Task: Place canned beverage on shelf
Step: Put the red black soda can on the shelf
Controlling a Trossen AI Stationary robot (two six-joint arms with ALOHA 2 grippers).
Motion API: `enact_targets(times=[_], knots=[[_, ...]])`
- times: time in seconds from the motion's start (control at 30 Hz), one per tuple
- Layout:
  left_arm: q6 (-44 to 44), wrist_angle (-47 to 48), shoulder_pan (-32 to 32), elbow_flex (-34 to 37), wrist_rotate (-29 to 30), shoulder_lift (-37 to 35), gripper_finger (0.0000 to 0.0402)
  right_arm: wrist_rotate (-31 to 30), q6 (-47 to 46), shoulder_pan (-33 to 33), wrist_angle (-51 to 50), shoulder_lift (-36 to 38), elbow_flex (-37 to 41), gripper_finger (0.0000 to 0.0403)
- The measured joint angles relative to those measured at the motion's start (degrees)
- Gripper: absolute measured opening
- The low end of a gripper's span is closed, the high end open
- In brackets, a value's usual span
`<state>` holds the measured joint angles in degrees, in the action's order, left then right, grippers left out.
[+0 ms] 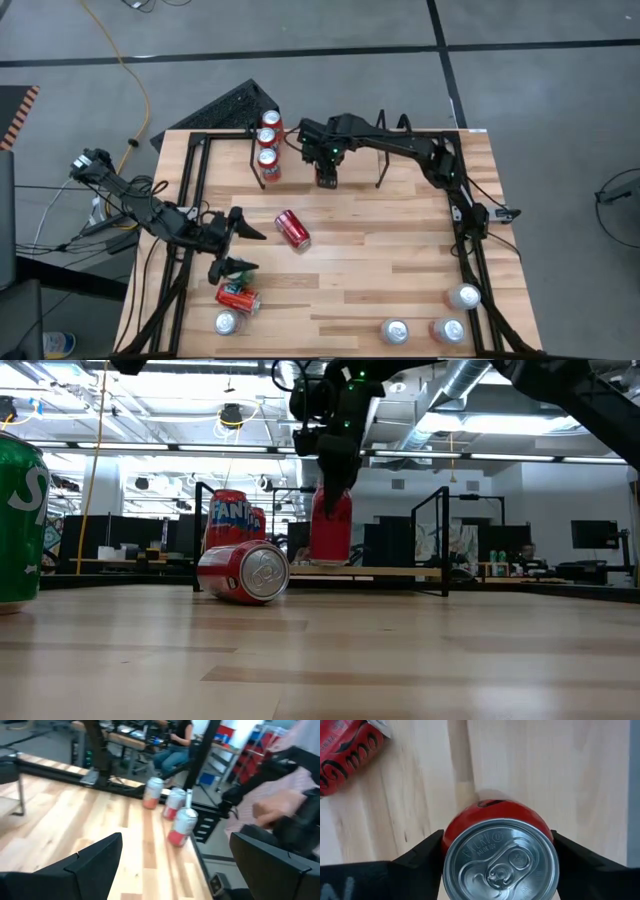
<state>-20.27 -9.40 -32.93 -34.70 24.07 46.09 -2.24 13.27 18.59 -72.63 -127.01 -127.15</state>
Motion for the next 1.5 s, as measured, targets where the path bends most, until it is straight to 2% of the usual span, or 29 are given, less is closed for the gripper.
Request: enact_targets(times=[0.43, 0.87, 1.07, 1.13, 1.2, 1.33, 1.5], knots=[[0.7, 0.6, 0.0, 0.0, 0.8, 0.0, 0.0355, -0.7, 3.6, 0.3, 5.0, -0.3, 0.0, 0.0300], [0.6, 2.2, 0.0, 0.0, 2.5, 0.0, 0.0355, -1.0, 1.4, 0.3, 5.4, -0.3, 0.0, 0.0304], [0.9, 2.2, 0.0, 0.0, 3.9, 0.0, 0.0355, -7.9, 1.7, 0.3, 5.6, -0.3, 0.0, 0.0339], [1.2, 2.2, 0.0, 0.0, 4.4, 0.0, 0.0355, -7.7, 2.3, 0.0, 5.0, -0.3, 0.0, 0.0345], [1.5, 2.2, 0.0, 0.0, 4.8, 0.0, 0.0355, -7.7, 2.7, -0.5, 5.2, -0.3, 0.0, 0.0347], [2.0, 2.2, 0.0, 0.0, 5.3, 0.0, 0.0355, -11.5, 3.6, -1.6, 4.7, -0.3, 0.0, 0.0346], [2.1, 2.3, 0.1, 0.0, 8.7, 0.0, 0.0355, -12.7, 5.4, -2.7, 4.3, 1.3, 0.0, 0.0346]])
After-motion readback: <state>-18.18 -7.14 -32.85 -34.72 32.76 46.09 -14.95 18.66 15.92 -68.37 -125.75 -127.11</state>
